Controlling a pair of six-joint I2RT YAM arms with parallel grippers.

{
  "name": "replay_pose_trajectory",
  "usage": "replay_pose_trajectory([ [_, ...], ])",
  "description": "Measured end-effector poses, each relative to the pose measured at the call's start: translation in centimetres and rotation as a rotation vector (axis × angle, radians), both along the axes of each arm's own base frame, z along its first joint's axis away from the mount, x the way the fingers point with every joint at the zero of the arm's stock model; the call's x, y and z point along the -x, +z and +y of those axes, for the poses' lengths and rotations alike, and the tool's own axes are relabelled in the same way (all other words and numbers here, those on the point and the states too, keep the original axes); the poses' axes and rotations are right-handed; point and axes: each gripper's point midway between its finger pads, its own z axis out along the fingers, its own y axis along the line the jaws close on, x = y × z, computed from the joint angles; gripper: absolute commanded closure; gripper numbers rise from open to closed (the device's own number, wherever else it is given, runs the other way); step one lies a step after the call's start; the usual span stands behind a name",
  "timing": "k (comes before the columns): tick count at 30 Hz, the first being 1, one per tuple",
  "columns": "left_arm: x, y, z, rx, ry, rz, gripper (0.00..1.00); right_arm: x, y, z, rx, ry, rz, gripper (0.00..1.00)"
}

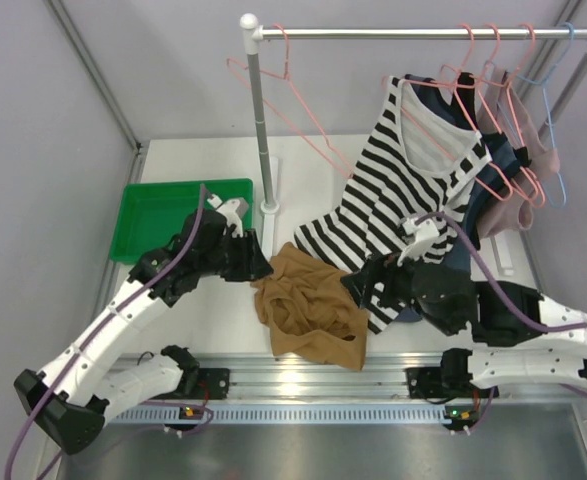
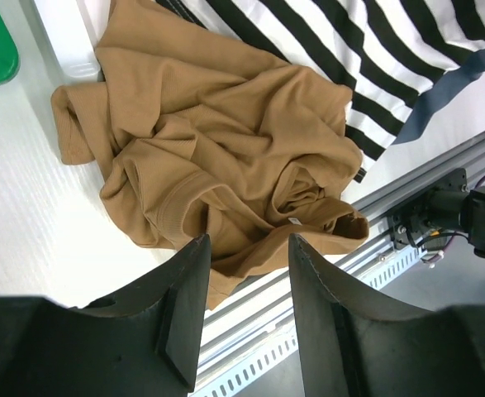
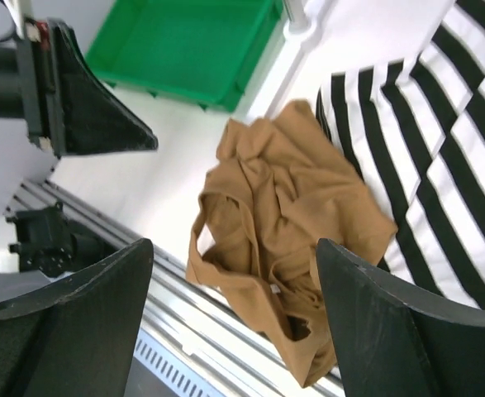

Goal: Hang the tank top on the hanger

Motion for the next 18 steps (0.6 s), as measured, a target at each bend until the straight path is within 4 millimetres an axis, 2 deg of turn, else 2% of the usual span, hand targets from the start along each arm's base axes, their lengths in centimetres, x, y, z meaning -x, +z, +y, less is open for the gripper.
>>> replay_pose_trajectory([
  [2,0.0,0.8,0.1,0.004,0.001,-0.015,0.52,-0.5,2.5,-0.2,-0.01,-0.013,-0.044,0.2],
  [6,0.1,1.5,0.2,0.005,-0.002,-0.026,0.52,-1.7,5.9,-0.1,0.023,-0.017,-0.111,0.23],
  [9,0.2,1.7,0.3,0.001,-0.008,-0.031,0.52,-5.1,9.2,-0.2,0.049,-0.072,-0.139,0.24],
  [12,0.1,2.0,0.3,0.002,-0.011,-0.04,0.52,-9.2,12.0,-0.5,0.075,-0.139,-0.177,0.18],
  [17,0.0,2.6,0.3,0.002,-0.019,-0.056,0.52,-11.5,16.6,1.6,0.097,-0.11,-0.271,0.19],
  [18,0.0,2.6,0.3,0.002,-0.022,-0.059,0.52,-11.8,17.3,2.1,0.097,-0.106,-0.287,0.15],
])
